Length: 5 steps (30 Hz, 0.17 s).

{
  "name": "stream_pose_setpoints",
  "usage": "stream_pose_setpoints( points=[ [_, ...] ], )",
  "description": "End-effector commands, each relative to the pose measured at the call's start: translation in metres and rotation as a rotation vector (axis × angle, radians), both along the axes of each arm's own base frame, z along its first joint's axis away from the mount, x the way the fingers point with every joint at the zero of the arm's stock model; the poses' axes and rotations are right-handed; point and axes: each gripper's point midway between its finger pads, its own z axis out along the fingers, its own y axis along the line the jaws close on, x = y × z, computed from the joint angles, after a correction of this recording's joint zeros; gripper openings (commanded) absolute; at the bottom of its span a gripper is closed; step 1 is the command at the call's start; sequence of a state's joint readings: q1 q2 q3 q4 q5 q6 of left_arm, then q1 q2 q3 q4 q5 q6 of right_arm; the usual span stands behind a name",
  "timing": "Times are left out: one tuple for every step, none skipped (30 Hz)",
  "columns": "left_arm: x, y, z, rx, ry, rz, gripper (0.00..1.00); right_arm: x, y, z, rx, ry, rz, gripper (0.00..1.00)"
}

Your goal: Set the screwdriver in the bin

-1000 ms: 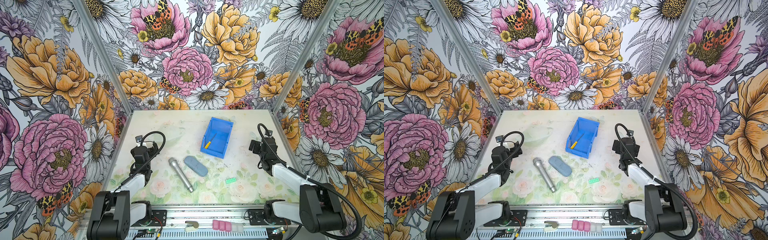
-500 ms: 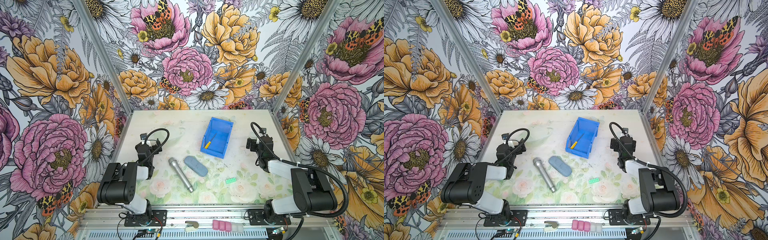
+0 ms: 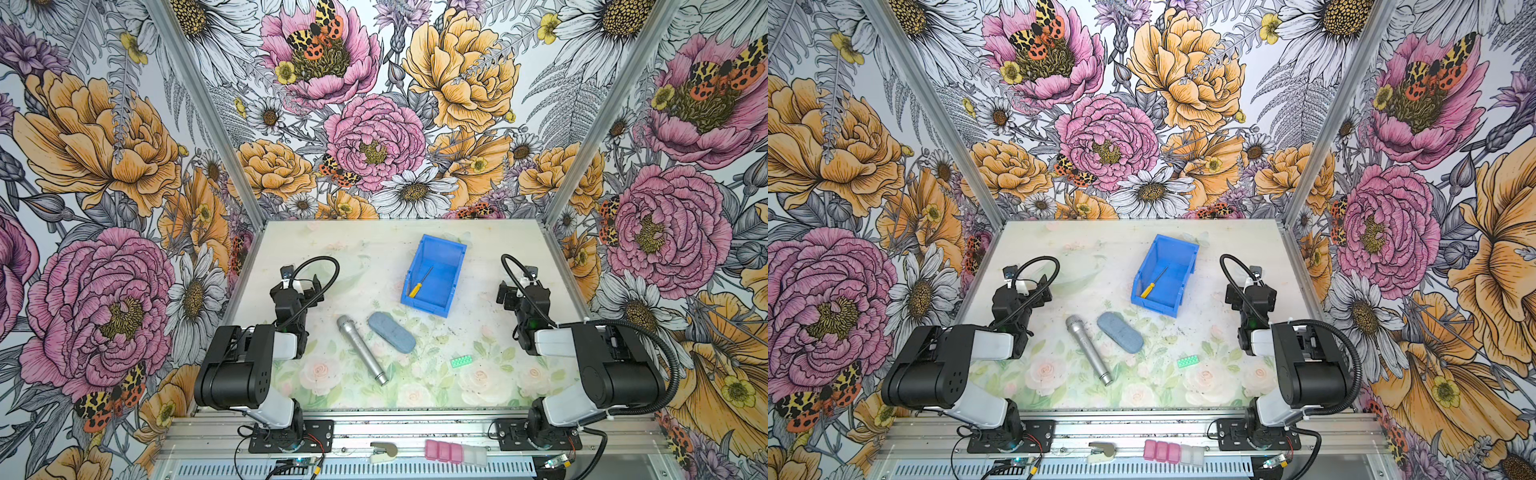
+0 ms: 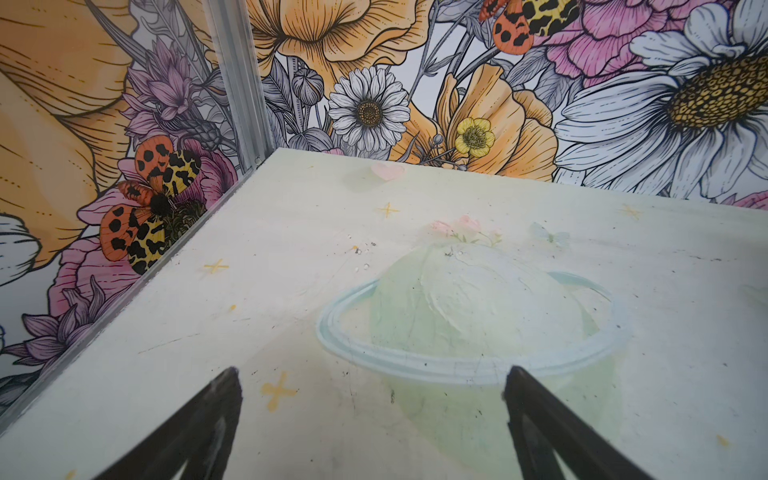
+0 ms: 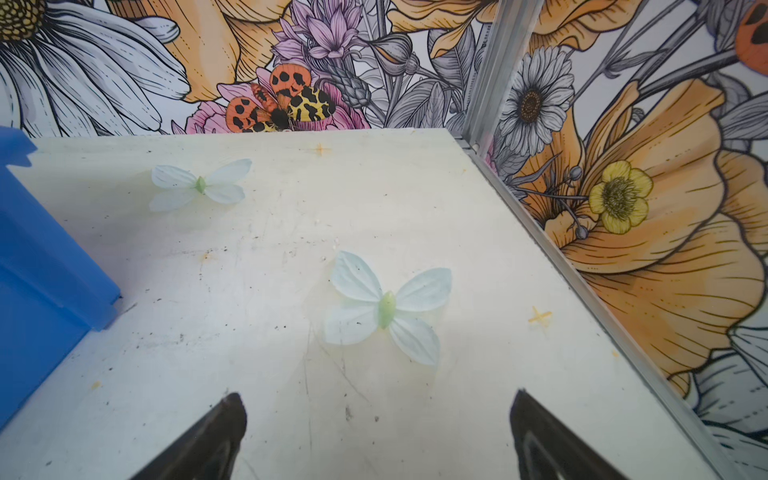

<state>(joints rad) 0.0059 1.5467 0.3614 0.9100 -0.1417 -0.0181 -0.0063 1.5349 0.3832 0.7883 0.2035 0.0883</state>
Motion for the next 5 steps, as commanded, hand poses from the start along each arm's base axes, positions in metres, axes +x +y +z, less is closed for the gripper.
stream_pose_setpoints(
  points=[
    [0.0056, -0.0073, 0.0116, 0.038, -0.035, -0.017, 0.99, 0.0088, 0.0026, 0.0214, 0.014, -0.095, 0.012, 1.00],
    [0.0060, -0.0076, 0.0118, 0.036, -0.035, -0.020, 0.99, 0.0077, 0.0019, 0.0215, 0.017, -0.090, 0.008, 1.00],
    [0.0062, -0.0075, 0.0108, 0.032, -0.030, -0.026, 0.99, 0.0079, 0.0024, 0.0216, 0.013, -0.096, 0.010, 0.99],
    [0.0064, -0.0078, 0.0113, 0.032, -0.032, -0.028, 0.99, 0.0074, 0.0022, 0.0213, 0.014, -0.094, 0.009, 1.00],
    [0.0059, -0.0074, 0.0111, 0.031, -0.032, -0.027, 0.99, 0.0070, 0.0023, 0.0216, 0.017, -0.094, 0.009, 1.00]
  ],
)
